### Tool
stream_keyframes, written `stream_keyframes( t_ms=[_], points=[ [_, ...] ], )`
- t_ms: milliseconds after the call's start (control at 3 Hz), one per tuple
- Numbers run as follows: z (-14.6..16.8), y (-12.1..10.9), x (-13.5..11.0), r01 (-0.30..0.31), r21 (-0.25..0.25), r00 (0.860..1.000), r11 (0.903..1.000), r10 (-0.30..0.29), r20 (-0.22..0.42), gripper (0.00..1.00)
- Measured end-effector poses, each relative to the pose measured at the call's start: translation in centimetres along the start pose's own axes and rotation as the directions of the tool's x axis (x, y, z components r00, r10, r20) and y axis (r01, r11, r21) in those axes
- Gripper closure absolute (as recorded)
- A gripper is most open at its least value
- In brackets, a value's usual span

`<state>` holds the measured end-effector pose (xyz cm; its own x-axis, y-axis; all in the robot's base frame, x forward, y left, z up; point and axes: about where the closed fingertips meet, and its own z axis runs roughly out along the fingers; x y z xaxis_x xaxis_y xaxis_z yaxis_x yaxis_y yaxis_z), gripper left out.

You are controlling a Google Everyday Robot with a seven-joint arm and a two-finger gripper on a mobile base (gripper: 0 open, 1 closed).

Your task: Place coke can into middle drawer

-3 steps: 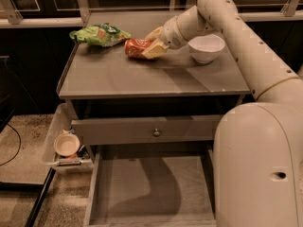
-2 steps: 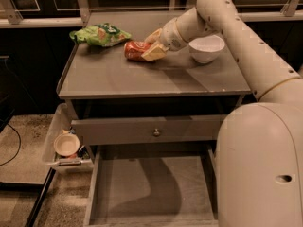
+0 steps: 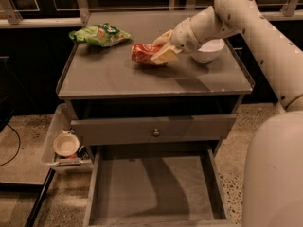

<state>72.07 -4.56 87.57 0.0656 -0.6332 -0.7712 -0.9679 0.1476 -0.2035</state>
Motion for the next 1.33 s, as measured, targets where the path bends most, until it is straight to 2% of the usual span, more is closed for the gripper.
stream_keyframes(
  t_ms=[333,667,1000,1333],
  points=[
    [-3.0,2.3,-0.3,0.009,0.016,0.999,0.9998,-0.01,0.033,1.0],
    [-6.3,5.3,0.0,0.038,0.082,0.998,0.9959,-0.043,0.051,1.0],
    [-9.4,9.1,0.0,0.096,0.188,0.993,0.9774,-0.108,0.052,1.0],
    [-10.5,14.1,1.9,0.13,0.242,0.989,0.9616,-0.143,0.037,1.0]
  ],
)
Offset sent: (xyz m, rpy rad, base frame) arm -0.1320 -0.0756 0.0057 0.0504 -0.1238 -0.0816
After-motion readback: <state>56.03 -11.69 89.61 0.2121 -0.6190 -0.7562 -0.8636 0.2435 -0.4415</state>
